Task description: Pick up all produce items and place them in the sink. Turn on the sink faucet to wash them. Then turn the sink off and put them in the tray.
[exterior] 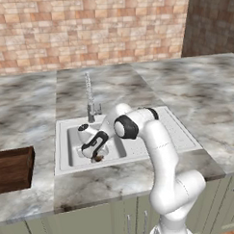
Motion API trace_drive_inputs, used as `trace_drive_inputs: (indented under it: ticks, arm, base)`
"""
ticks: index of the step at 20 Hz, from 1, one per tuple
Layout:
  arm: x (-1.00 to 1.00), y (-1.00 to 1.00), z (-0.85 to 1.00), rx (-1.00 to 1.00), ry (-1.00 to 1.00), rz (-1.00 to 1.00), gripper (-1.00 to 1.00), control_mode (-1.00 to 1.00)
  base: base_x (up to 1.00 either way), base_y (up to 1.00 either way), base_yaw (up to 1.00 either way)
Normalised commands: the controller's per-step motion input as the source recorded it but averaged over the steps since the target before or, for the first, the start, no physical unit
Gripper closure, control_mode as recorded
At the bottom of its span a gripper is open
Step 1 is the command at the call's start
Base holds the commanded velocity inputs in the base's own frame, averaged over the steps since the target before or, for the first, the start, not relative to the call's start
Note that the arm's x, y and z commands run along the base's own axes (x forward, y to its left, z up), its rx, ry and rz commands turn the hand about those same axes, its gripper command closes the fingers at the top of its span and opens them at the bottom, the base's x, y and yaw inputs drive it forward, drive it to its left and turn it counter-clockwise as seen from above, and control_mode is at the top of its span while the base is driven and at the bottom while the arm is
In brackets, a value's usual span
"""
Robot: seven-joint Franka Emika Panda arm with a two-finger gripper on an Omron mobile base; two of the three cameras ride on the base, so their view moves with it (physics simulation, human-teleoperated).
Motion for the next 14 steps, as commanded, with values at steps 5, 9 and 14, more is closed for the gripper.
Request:
trace_drive_inputs:
  ticks: [5,9,14]
  arm:
    - [0.04,0.06,-0.07,0.0,-0.03,0.0,-1.0,-1.0]
    - [-0.03,0.0,0.15,0.0,-0.06,-0.01,-1.0,-1.0]
    - [-0.13,0.03,0.4,-0.05,-0.06,-0.04,-1.0,-1.0]
  base:
    - [0.0,0.0,0.0]
    - [0.0,0.0,0.0]
    - [0.0,0.0,0.0]
